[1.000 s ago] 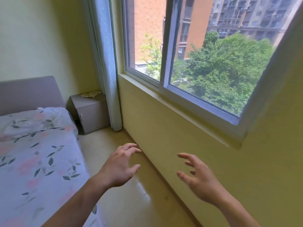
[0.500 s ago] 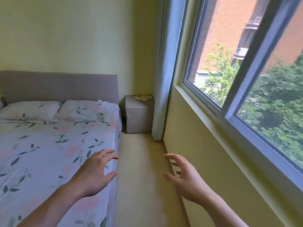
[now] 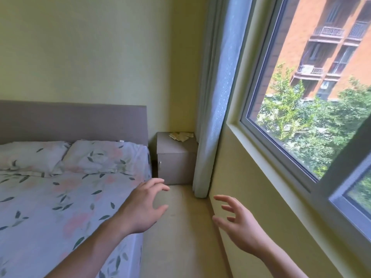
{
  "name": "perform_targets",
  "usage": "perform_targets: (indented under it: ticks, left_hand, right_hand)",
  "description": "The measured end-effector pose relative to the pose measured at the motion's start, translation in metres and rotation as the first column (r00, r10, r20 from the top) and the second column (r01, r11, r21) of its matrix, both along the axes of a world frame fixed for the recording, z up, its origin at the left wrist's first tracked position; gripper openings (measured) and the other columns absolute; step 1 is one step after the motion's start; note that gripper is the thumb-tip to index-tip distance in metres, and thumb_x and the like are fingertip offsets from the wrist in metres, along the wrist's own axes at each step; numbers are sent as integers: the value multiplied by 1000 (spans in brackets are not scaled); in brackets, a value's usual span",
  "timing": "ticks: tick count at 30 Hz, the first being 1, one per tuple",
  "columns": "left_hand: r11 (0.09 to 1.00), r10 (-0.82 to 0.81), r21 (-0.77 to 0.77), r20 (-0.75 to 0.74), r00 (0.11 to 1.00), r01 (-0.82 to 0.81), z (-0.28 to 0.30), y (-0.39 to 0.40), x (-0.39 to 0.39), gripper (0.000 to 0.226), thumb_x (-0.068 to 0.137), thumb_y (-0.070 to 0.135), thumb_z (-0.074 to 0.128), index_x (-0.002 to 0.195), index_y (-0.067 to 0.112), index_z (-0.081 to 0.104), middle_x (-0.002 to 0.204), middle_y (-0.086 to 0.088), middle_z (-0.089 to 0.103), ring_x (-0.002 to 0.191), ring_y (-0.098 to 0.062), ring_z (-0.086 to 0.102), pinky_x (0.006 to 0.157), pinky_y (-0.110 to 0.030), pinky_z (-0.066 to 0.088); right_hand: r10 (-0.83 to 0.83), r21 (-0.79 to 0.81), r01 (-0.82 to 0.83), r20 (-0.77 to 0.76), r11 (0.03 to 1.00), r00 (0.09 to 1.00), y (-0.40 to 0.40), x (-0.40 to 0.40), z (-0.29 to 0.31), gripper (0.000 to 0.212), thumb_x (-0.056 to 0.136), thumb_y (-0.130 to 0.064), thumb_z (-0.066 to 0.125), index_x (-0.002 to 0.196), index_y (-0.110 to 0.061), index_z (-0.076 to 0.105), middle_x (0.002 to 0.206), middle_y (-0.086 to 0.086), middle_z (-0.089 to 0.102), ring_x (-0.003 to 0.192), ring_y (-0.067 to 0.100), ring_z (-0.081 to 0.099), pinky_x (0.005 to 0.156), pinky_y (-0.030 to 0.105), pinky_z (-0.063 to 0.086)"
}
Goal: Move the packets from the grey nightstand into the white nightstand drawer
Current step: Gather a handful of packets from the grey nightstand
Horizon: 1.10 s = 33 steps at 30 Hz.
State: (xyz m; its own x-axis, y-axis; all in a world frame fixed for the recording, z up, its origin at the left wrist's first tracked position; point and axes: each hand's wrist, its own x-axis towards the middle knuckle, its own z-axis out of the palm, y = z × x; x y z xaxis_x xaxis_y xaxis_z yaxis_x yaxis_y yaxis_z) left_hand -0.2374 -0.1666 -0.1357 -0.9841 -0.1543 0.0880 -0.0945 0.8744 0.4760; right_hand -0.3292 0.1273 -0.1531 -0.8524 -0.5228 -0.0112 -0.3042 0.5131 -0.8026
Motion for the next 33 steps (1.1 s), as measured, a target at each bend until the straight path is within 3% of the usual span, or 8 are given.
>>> perform_targets:
  ticks: [4, 8, 15, 19, 25, 29, 33]
  left_hand:
    - [1000, -15, -2, 13, 1000, 15, -7, -20, -74, 44, 93, 45, 63, 136, 41, 53, 152, 23, 34, 139, -4, 37, 116, -25, 30]
    - [1000, 6, -7, 33, 999, -6, -17, -44, -150, 45, 92, 45, 64, 135, 41, 54, 152, 23, 35, 138, -5, 38, 116, -25, 30]
    - [995, 102, 13, 78, 992, -103, -23, -94, -282, 42, 94, 44, 63, 135, 41, 53, 151, 26, 33, 138, -3, 37, 112, -20, 29]
    - [981, 187, 27, 103, 977, -191, -24, -125, -332, 42, 96, 45, 63, 136, 41, 51, 147, 30, 31, 133, 1, 38, 105, -14, 26]
    - [942, 318, 69, 123, 940, -328, -41, -202, -396, 43, 96, 43, 64, 137, 42, 50, 150, 29, 27, 139, 0, 36, 111, -20, 29]
    - [934, 337, 84, 120, 934, -347, -55, -262, -459, 43, 95, 42, 66, 135, 41, 51, 151, 26, 28, 140, -1, 36, 114, -21, 29]
    - [943, 308, 87, 139, 941, -321, -70, -319, -528, 45, 95, 39, 66, 138, 37, 51, 150, 24, 30, 142, -3, 35, 114, -17, 24]
  right_hand:
    - [6, -18, -6, 16, 1000, 1000, -31, -76, -7, 44, 93, -31, 71, 130, -50, 54, 132, -32, 53, 124, -10, 51, 100, 15, 45]
    - [42, -33, -42, 2, 999, 999, -66, -158, -19, 46, 93, -30, 71, 132, -48, 54, 132, -33, 52, 119, -21, 47, 99, 14, 47]
    - [103, -47, -100, 63, 994, 993, -121, -319, -40, 46, 92, -31, 72, 130, -49, 54, 134, -27, 53, 124, -7, 53, 98, 12, 46]
    - [184, -13, -184, 70, 983, 980, -169, -403, -39, 48, 92, -31, 71, 135, -44, 54, 137, -25, 52, 126, -4, 53, 101, 17, 47]
    - [305, 22, -307, 81, 951, 949, -264, -499, -40, 47, 92, -34, 71, 133, -46, 52, 137, -20, 52, 125, 0, 54, 102, 20, 46]
    - [316, 61, -321, 87, 945, 945, -325, -562, -50, 49, 92, -32, 70, 137, -41, 53, 137, -18, 50, 125, 4, 53, 104, 23, 46]
    - [280, 113, -294, 121, 949, 952, -372, -628, -63, 50, 91, -31, 70, 138, -40, 53, 136, -15, 50, 124, 5, 53, 95, 16, 43]
